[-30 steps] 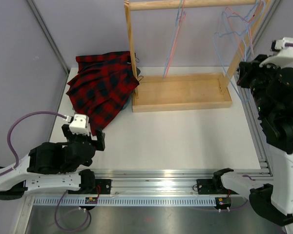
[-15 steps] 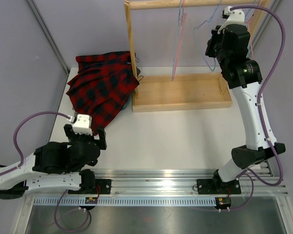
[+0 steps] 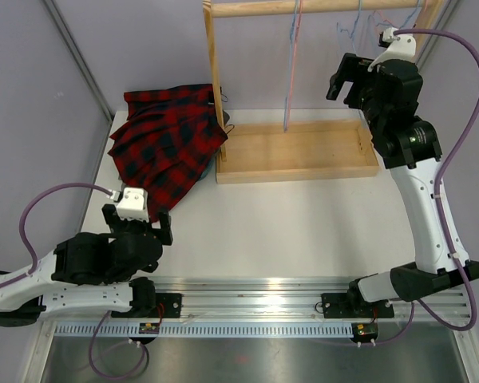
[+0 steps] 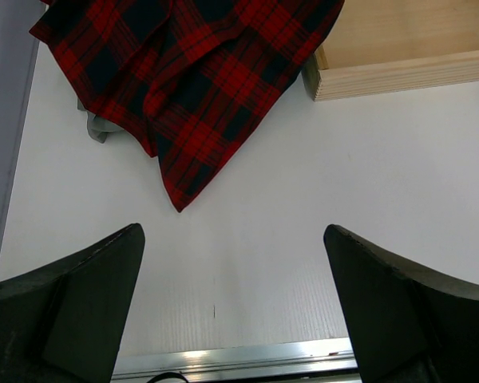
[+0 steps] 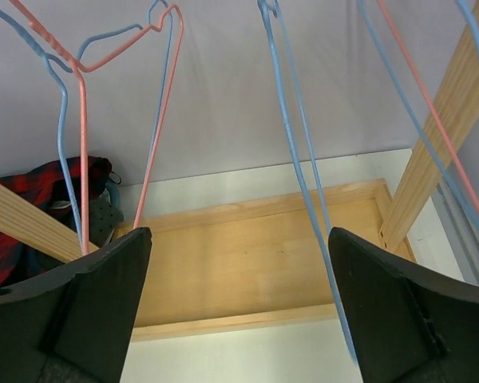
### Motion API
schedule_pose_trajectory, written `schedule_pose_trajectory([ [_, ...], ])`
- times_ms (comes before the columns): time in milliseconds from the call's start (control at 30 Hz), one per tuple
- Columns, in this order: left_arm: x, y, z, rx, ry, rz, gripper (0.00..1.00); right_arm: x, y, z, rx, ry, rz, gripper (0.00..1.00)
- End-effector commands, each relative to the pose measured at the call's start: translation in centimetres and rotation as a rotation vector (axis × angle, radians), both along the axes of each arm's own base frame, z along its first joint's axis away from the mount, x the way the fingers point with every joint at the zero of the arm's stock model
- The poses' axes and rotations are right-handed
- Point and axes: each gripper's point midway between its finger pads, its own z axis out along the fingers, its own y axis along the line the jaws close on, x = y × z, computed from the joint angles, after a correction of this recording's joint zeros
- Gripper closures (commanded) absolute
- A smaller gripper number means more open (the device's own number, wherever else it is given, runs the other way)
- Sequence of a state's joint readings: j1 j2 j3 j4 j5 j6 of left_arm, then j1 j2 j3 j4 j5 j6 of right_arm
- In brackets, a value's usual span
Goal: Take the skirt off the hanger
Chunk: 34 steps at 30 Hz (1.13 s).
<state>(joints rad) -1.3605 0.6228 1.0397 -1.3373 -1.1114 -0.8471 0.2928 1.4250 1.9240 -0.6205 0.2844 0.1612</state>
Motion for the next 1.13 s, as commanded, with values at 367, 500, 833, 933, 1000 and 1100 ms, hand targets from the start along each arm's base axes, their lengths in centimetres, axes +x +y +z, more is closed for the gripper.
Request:
schedule_pose_trajectory([
  [367,0.5,-1.1,2.0,-0.078,-0.043,0.005,0.01,-14.7,-3.2,1.9,0.128,-0.222,0.055,0.01],
  [500,0.6,-1.9,3.8,-0.078,-0.066,-0.04,0.01,-20.6,-3.7,1.0,0.185,-0.344,0.123,0.0],
  [833,1.4,-4.2,9.3,-0.042,-0.154,-0.13,0.01,-28.0,-6.6,0.5,0.216,-0.455,0.094,0.01],
  [933,1.8,-4.5,10.5,-0.048,-0.191,-0.127,0.01,-28.5,-6.6,0.1,0.211,-0.449,0.099,0.01],
  [1000,2.1,-4.7,11.7,-0.078,-0.227,-0.121,0.01,-28.2,-6.4,-0.2,0.205,-0.436,0.106,0.01],
  [1100,2.8,-4.8,13.4,-0.077,-0.289,-0.114,0.01,-26.9,-5.9,-1.4,0.198,-0.373,0.106,0.01],
])
